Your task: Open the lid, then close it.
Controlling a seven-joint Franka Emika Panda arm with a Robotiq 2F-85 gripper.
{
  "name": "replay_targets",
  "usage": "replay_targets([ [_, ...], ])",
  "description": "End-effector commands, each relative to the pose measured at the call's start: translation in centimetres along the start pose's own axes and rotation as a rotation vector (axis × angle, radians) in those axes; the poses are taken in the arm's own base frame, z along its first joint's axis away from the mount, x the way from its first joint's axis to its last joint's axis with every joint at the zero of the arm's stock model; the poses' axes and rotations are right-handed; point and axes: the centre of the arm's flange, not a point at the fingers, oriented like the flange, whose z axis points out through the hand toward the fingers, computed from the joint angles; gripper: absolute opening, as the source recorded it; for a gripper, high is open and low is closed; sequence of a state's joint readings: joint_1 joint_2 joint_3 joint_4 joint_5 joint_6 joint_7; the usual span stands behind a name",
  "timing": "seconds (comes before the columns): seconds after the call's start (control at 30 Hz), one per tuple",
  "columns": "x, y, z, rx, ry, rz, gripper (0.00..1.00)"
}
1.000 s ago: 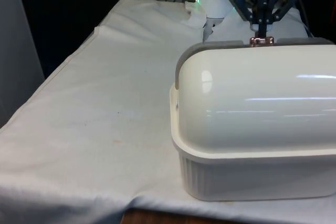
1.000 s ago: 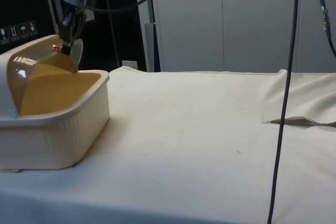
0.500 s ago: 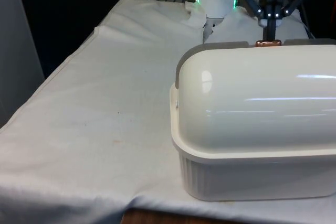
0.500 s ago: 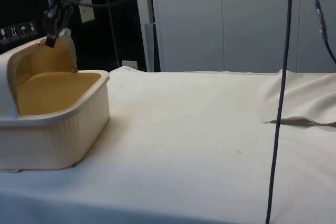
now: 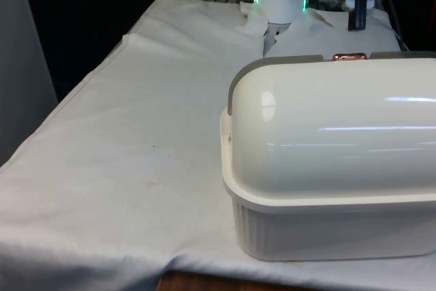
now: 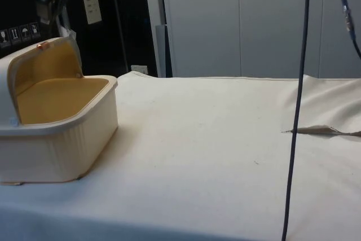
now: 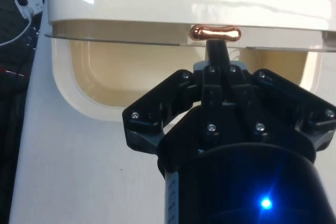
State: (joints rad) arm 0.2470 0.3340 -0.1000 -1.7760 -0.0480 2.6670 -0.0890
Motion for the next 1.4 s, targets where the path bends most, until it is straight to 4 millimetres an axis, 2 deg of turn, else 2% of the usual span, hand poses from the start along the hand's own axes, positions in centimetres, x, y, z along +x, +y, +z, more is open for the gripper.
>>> replay_targets([
  [0.0, 0.3, 0.1, -0.5, -0.005, -0.002, -0.002, 0.0],
  [0.5, 2.7, 0.3, -4.1, -0.014, 0.017, -0.013, 0.0],
  [0.87, 3.4, 0.0, -4.7, -0.016, 0.027, -0.021, 0.0],
  [1.07, 3.4, -0.1, -4.7, -0.018, 0.026, -0.024, 0.26],
  [1.1, 3.4, -0.1, -4.7, -0.019, 0.025, -0.025, 0.36],
  [1.13, 3.4, -0.1, -4.7, -0.01, 0.03, -0.025, 0.41],
  [1.17, 3.4, -0.1, -4.7, -0.019, 0.025, -0.025, 0.41],
  [1.37, 3.4, -0.1, -4.7, -0.019, 0.025, -0.027, 0.69],
])
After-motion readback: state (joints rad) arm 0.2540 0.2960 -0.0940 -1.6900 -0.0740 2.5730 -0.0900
